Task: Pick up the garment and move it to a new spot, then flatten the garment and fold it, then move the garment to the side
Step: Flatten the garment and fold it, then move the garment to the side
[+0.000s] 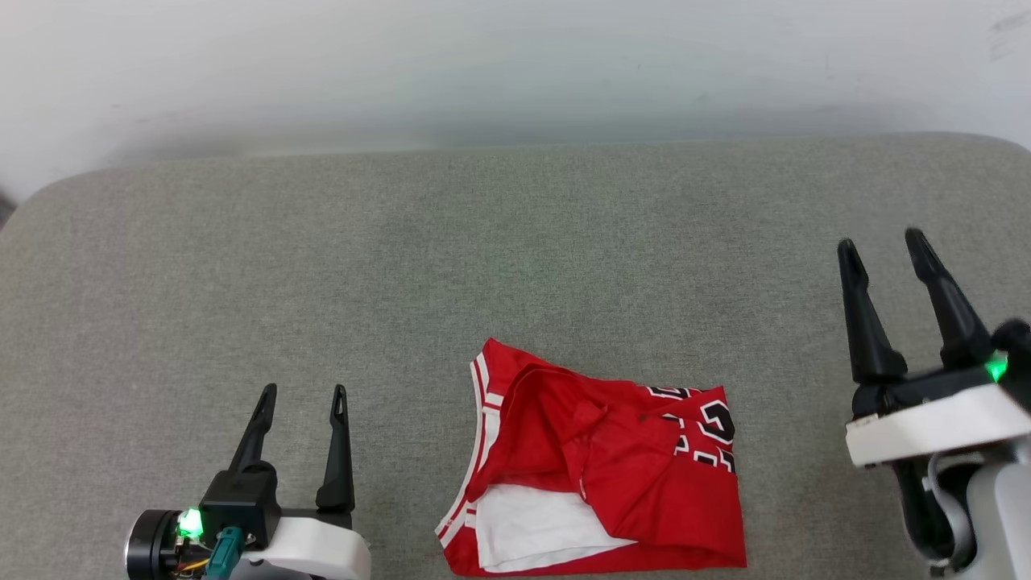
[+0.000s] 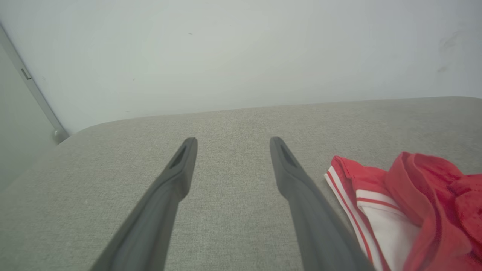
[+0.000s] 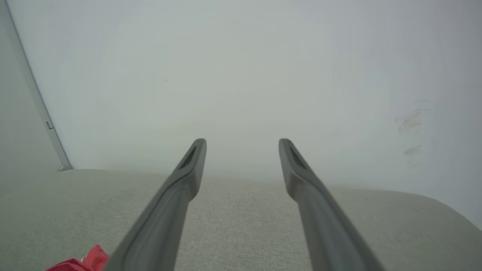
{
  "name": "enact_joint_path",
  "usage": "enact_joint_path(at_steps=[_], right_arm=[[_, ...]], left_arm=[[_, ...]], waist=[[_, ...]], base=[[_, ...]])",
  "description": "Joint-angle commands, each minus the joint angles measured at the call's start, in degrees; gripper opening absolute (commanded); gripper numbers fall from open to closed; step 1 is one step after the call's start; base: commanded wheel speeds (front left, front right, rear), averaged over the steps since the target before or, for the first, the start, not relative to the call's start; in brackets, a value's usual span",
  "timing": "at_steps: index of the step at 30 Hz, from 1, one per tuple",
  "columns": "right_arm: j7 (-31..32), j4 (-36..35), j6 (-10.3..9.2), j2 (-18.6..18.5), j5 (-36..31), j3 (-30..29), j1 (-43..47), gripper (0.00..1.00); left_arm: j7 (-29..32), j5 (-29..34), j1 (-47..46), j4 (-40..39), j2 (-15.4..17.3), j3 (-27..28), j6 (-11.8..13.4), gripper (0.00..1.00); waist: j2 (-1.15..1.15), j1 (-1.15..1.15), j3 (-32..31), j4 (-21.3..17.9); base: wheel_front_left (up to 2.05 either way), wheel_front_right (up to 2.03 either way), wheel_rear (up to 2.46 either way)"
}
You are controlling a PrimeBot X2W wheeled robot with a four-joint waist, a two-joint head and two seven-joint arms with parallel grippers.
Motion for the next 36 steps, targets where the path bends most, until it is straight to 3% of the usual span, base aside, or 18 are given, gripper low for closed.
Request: enact_joint_path(at_steps=[1,11,22,32,35,36], right_arm=[[-1.3,0.5,-0.02,1.6,-0.5,-1.1,1.9,1.00],[-4.6,2.3,-0.02,7.5,-3.5,-4.1,9.9,1.00],[-4.7,1.7,-0.02,9.8,-4.9,-5.7,14.9,1.00],[-4.7,-0.4,-0.02,10.1,-6.0,-6.5,13.1,1.00],[-4.7,-1.7,-0.02,8.3,-7.0,-6.9,10.5,1.00],[-4.6,-2.3,-0.02,6.1,-7.7,-6.4,7.8,1.00]], left_arm=[[-0.1,0.3,0.6,-0.2,0.1,0.0,-0.1,1.00],[-0.1,0.2,2.2,-0.6,-0.1,0.6,0.0,1.00],[-0.1,0.3,3.0,-0.9,-0.3,0.6,-0.1,1.00],[-0.1,0.0,3.2,-1.0,-0.5,0.9,0.0,1.00],[-0.1,-0.1,3.1,-1.0,-0.5,1.0,0.0,1.00],[-0.1,-0.2,2.9,-0.9,-0.5,1.1,-0.1,1.00]], waist=[[0.00,0.00,-0.2,-0.1],[0.00,0.00,-1.3,-0.7],[0.00,0.00,-1.7,-0.4],[0.00,0.00,-1.9,-0.2],[0.00,0.00,-1.9,-0.2],[0.00,0.00,-1.9,-0.2]], base=[[0.00,0.00,0.00],[0.00,0.00,0.00],[0.00,0.00,0.00],[0.00,0.00,0.00],[0.00,0.00,0.00],[0.00,0.00,0.00]])
